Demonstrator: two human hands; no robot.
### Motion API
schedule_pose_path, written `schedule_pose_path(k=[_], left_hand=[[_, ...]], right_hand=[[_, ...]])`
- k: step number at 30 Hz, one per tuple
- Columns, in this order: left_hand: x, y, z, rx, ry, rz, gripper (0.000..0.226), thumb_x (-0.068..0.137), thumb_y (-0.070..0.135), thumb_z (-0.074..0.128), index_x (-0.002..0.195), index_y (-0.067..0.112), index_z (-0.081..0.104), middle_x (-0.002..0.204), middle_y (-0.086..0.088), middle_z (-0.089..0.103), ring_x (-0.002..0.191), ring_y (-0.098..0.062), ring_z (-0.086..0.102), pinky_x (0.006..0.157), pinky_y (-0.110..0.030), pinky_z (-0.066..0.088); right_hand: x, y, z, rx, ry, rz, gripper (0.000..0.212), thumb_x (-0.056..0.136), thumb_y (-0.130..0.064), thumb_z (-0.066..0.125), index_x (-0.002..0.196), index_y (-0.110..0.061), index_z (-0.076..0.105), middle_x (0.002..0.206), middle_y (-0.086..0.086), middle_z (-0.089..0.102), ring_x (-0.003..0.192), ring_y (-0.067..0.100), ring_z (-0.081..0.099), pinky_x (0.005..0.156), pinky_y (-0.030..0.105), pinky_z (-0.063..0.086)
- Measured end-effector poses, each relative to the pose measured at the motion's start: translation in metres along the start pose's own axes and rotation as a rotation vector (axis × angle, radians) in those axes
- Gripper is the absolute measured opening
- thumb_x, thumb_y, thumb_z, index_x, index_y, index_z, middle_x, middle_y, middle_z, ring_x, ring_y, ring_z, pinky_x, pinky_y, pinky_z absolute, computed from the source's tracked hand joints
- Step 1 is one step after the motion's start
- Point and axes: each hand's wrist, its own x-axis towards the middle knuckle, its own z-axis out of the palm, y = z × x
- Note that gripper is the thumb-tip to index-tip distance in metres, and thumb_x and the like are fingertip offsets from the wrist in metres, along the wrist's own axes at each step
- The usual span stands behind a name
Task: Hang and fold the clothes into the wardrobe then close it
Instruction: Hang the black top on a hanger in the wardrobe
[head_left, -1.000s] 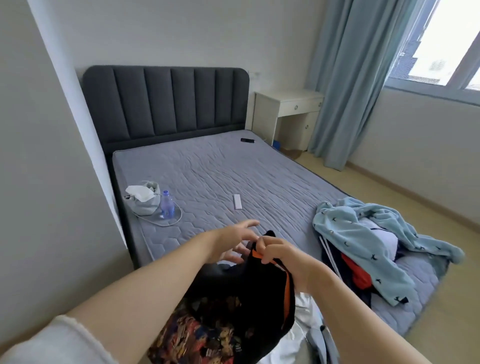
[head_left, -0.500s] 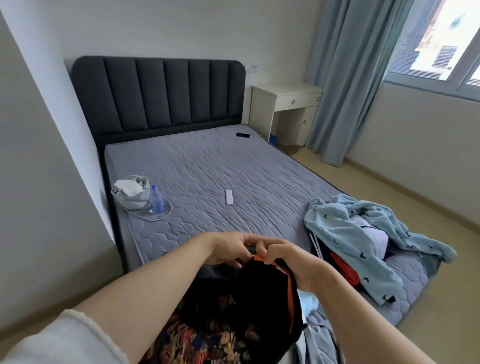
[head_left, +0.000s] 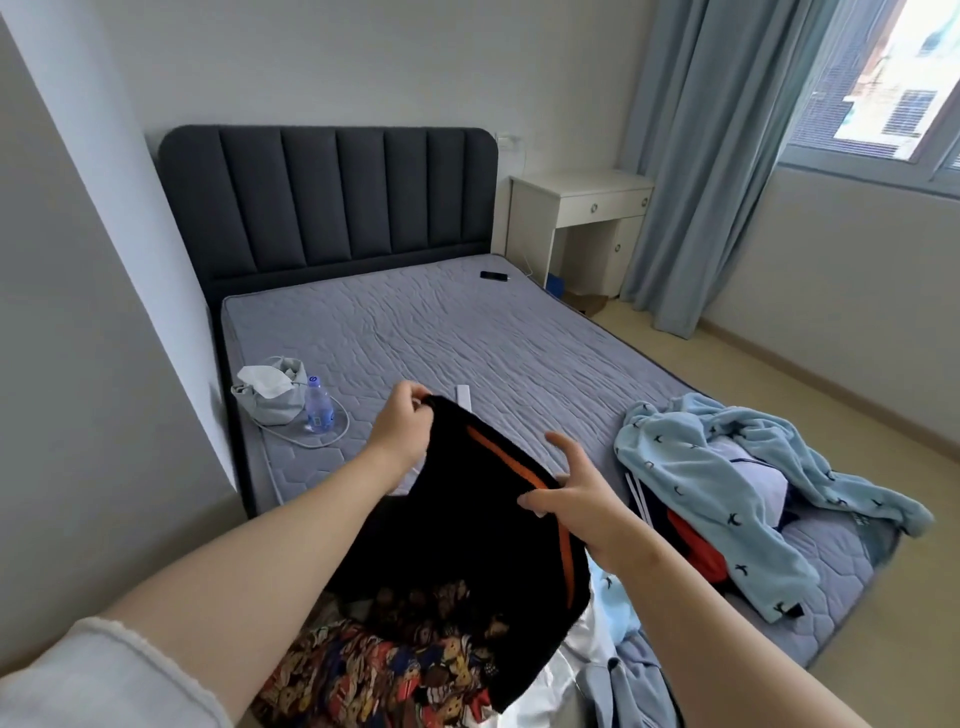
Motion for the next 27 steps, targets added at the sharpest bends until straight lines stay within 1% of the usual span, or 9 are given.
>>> schedule_pose_path(k=[3,5,9,12,16,19,21,25,27], left_hand=[[0.005,0.031,-0.023,-0.202,0.182,0.033,0.012,0.092,0.005,0.04,0.098,0.015,0.046,0.086,-0.004,0.049,0.077,-0.023,0.049,0.068,-0.033,0.043],[0.005,0.056,-0.05,-0.336,0.282,0.08,0.016,0.092,0.005,0.039,0.091,0.018,0.047,0.079,0.001,0.048,0.07,-0.014,0.047,0.062,-0.027,0.042],[-0.015,0.099,-0.104,-0.578,0.346,0.197,0.022,0.089,0.007,0.037,0.082,0.025,0.047,0.077,0.005,0.047,0.067,-0.009,0.046,0.058,-0.023,0.042],[-0.039,0.103,-0.126,-0.67,0.345,0.282,0.008,0.075,0.02,0.04,0.072,0.024,0.045,0.066,0.011,0.042,0.061,-0.005,0.04,0.055,-0.02,0.035],[-0.06,0.066,-0.135,-0.229,0.119,0.42,0.034,0.07,0.06,0.056,0.082,0.029,0.051,0.064,0.027,0.048,0.059,0.007,0.046,0.061,-0.009,0.039],[-0.068,0.024,-0.136,0.399,-0.068,0.326,0.046,0.065,0.054,0.073,0.104,0.041,0.051,0.111,0.029,0.05,0.107,-0.002,0.05,0.087,-0.019,0.039],[-0.078,-0.001,-0.135,0.647,-0.203,0.18,0.051,0.068,0.051,0.074,0.114,0.041,0.054,0.126,0.018,0.049,0.117,-0.008,0.046,0.093,-0.022,0.037],[-0.105,-0.04,-0.135,0.825,-0.376,-0.007,0.033,0.075,0.036,0.07,0.108,0.036,0.064,0.099,0.014,0.06,0.086,-0.004,0.053,0.063,-0.007,0.037],[-0.119,-0.053,-0.14,0.736,-0.215,-0.082,0.011,0.08,0.034,0.065,0.09,0.033,0.068,0.079,0.013,0.061,0.076,-0.009,0.056,0.058,-0.014,0.038]], right_hand=[[0.008,-0.004,0.009,-0.356,0.117,0.091,0.023,0.079,-0.003,0.055,0.095,-0.019,0.059,0.072,0.001,0.055,0.061,0.014,0.053,0.058,0.023,0.043],[0.013,-0.013,0.017,-0.421,0.207,0.113,0.02,0.079,-0.001,0.043,0.082,-0.01,0.061,0.064,0.005,0.052,0.056,0.019,0.049,0.056,0.027,0.042],[0.024,-0.063,0.031,-0.003,0.468,-0.124,0.031,0.078,0.004,0.037,0.081,-0.011,0.064,0.08,0.016,0.062,0.079,0.036,0.062,0.073,0.049,0.054],[0.021,-0.103,0.042,0.224,0.537,-0.352,0.039,0.08,0.006,0.039,0.071,-0.024,0.062,0.073,0.003,0.061,0.073,0.026,0.057,0.065,0.04,0.048],[0.011,-0.105,0.052,0.275,0.543,-0.36,0.041,0.086,0.007,0.037,0.072,-0.027,0.057,0.076,-0.002,0.059,0.074,0.017,0.055,0.07,0.035,0.048],[0.011,-0.074,0.058,0.112,0.439,-0.254,0.038,0.087,0.006,0.036,0.085,-0.022,0.062,0.082,0.001,0.061,0.076,0.019,0.056,0.076,0.04,0.051],[0.01,-0.05,0.061,-0.04,0.386,-0.21,0.041,0.083,0.007,0.036,0.097,-0.019,0.064,0.091,0.007,0.064,0.084,0.026,0.058,0.078,0.042,0.053],[0.008,-0.019,0.064,-0.237,0.309,-0.187,0.041,0.082,0.006,0.038,0.096,-0.022,0.064,0.096,0.009,0.064,0.084,0.025,0.056,0.067,0.031,0.047],[0.008,-0.012,0.066,-0.313,0.275,-0.183,0.038,0.084,0.003,0.04,0.102,-0.02,0.065,0.092,0.007,0.062,0.074,0.02,0.054,0.057,0.027,0.042]])
